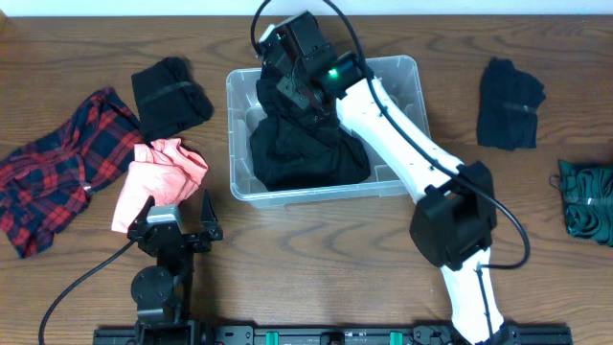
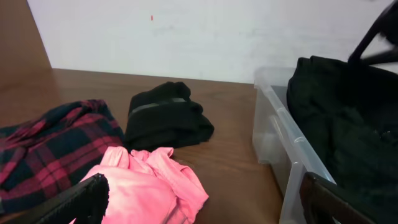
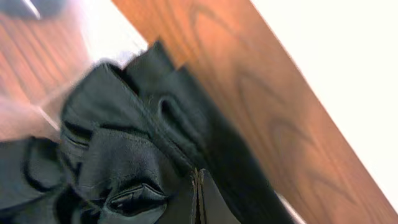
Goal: Pack container
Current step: 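Press and tuck the black clothes down inside the bin with the right gripper, then move the right gripper to the green folded clothes and grasp them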
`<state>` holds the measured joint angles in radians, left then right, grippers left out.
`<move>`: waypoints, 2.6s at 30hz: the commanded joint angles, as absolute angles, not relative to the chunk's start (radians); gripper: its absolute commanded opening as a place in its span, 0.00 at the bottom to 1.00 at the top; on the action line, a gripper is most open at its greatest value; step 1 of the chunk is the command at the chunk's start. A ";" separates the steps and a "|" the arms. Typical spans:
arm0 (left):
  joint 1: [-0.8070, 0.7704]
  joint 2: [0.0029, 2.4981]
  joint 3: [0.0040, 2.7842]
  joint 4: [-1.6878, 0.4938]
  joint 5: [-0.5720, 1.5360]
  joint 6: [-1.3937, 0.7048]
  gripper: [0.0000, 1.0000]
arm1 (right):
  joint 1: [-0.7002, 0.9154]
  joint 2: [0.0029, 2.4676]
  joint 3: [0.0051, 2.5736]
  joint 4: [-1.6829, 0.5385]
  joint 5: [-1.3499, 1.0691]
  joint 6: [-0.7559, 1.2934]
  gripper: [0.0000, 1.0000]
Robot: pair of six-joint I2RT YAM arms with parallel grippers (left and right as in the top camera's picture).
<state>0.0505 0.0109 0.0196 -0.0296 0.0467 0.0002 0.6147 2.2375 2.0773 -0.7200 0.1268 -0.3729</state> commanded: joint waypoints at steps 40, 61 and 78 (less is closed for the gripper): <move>0.048 0.005 0.004 -0.068 0.038 0.007 0.98 | 0.020 1.864 2.067 -1.242 0.183 0.028 0.37; 0.048 0.005 0.004 -0.068 0.038 0.007 0.98 | -0.617 2.044 2.065 -1.427 0.078 0.045 0.86; 0.048 0.005 0.004 -0.068 0.038 0.007 0.98 | -0.618 2.062 1.716 -1.349 0.439 0.137 0.99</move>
<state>0.0505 0.0109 0.0196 -0.0296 0.0467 0.0006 -0.6182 2.0563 1.7969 -1.3865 0.3206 0.0940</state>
